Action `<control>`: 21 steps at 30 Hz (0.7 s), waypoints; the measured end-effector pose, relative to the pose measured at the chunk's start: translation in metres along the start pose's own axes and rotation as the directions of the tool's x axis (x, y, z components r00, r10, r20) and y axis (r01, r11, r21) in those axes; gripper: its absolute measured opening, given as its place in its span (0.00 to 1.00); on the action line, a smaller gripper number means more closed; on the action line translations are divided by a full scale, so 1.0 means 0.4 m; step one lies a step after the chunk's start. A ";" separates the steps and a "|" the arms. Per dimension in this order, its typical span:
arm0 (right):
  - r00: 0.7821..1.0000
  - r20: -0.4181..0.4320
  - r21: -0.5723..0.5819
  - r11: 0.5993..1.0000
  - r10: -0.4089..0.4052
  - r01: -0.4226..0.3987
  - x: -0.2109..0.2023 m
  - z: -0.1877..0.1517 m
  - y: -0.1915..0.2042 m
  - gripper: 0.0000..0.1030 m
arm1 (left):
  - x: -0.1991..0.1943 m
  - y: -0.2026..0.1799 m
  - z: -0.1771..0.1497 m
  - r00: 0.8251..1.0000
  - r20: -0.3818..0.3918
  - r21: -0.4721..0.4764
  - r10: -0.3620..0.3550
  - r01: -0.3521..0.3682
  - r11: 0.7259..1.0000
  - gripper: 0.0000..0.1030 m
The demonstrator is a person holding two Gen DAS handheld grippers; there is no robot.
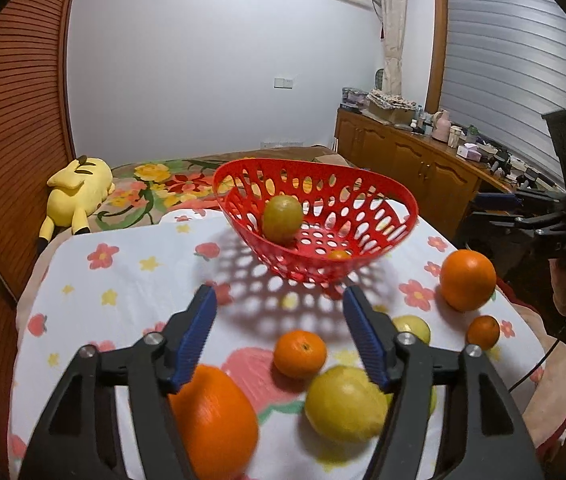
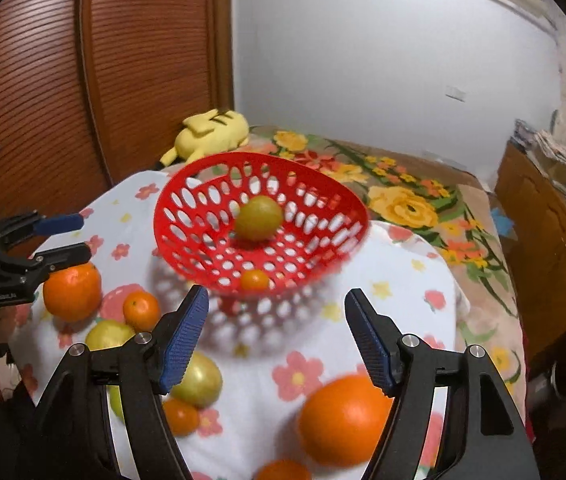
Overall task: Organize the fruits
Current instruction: 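Move the right tool to the large orange and close on it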
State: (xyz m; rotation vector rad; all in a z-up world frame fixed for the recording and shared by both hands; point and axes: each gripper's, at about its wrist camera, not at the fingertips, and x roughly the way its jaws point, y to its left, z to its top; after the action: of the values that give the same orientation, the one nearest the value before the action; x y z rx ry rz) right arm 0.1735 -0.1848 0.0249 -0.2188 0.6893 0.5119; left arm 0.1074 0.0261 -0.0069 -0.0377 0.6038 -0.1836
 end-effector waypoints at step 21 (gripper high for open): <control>0.996 -0.039 0.157 0.983 -0.085 0.090 0.030 -0.205 -0.124 0.85 | -0.017 -0.061 -0.116 0.999 -0.035 0.000 0.028 -0.028 1.000 0.70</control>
State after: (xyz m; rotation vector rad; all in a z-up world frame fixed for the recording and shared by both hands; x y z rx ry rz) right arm 0.1621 -0.2520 -0.0436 -0.1072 0.7445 0.3679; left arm 0.0716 0.0042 -0.0392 -0.0263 0.6387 -0.1570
